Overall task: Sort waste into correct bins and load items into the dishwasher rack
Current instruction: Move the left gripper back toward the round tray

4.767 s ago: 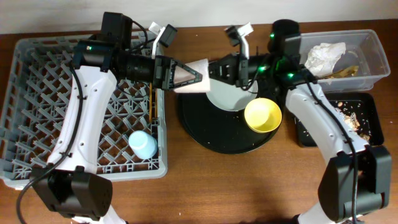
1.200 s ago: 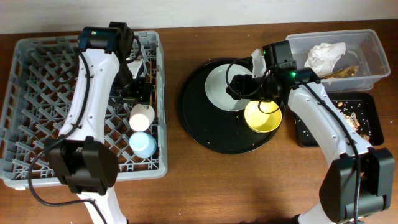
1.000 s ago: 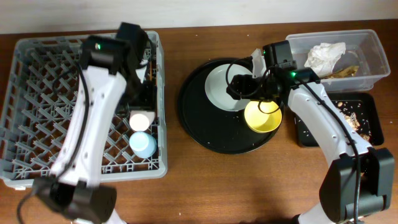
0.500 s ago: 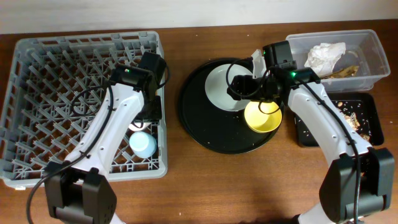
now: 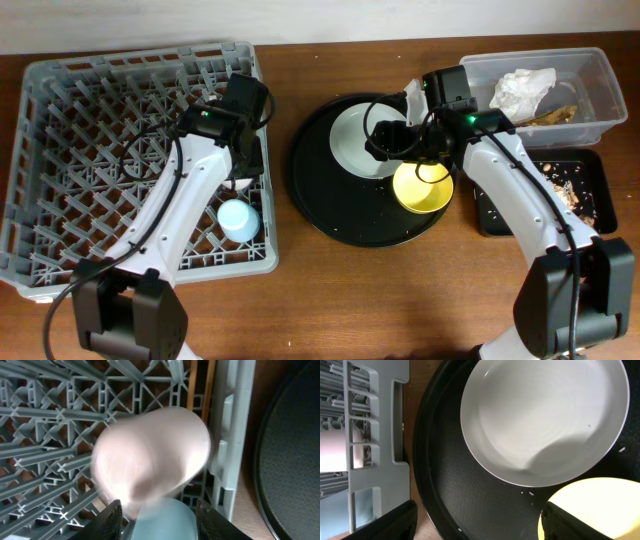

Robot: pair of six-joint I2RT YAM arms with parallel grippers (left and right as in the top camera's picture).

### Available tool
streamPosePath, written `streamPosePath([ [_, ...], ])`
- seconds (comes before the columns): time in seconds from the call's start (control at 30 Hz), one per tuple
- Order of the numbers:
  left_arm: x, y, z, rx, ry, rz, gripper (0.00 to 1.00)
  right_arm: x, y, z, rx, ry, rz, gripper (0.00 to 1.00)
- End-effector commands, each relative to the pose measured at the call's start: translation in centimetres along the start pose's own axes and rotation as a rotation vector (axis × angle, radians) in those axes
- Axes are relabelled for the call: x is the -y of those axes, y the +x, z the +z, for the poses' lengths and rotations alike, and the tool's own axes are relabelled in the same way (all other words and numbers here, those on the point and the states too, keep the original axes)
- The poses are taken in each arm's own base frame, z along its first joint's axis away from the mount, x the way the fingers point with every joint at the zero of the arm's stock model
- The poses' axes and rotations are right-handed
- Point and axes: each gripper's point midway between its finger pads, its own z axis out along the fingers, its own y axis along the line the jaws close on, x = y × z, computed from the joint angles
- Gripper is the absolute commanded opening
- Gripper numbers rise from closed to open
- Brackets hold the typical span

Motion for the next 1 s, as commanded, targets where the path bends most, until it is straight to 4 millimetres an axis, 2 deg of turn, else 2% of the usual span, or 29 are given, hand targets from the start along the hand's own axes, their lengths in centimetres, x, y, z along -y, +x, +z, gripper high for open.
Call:
streamPosePath([
  [0.0,0.4,-0.5,0.0,0.025,0.021,0.018,0.47,-0.2,-0.1,-0.3,0.012,0.005,-0.02,0.8],
  [0.07,0.8,-1.3,0.0,0.058,0.035,0.024,0.47,-0.2,-0.1,-0.3,0.012,0.004,-0.02,0.8],
  [0.2,0.7,-1.5,-0.6,0.069,0.042,0.034,0.47,-0.2,-0.1,-0.3,0.012,0.004,-0.02,0.8],
  [0.27,0.6,-2.0,-2.5,0.096,0.069,0.027,0.48,-0.2,-0.1,-0.3,0.012,0.005,-0.024,0.8],
  [0.33,1.2,-2.5,-5.5,0.137,0.16,0.022,0.48,-0.2,-0.1,-0.3,0.012,0.005,-0.024,0.8],
  [0.43,2.4,-1.9,-6.7,0.131,0.24,0.033,0.48,-0.2,-0.1,-0.3,0.012,0.005,-0.024,0.8],
  [0.57,4.1,-0.4,-5.8,0.097,0.242,0.085,0.48,-0.2,0.0,-0.3,0.008,0.005,-0.023,0.8],
  [0.63,6.8,0.7,-4.7,0.079,0.253,0.144,0.48,-0.2,0.0,-0.3,0.008,0.005,-0.022,0.8],
  [0.7,7.8,1.3,-3.5,0.061,0.251,0.162,0.48,-0.2,0.0,-0.3,0.006,0.006,-0.021,0.8],
  [0.87,8.4,2.3,1.3,-0.019,0.182,0.104,0.47,-0.1,0.1,-0.3,0.002,0.008,-0.022,0.8],
  [0.97,8.0,2.1,2.2,-0.014,0.139,0.058,0.47,0.2,0.0,-0.3,0.006,0.026,-0.022,0.8],
])
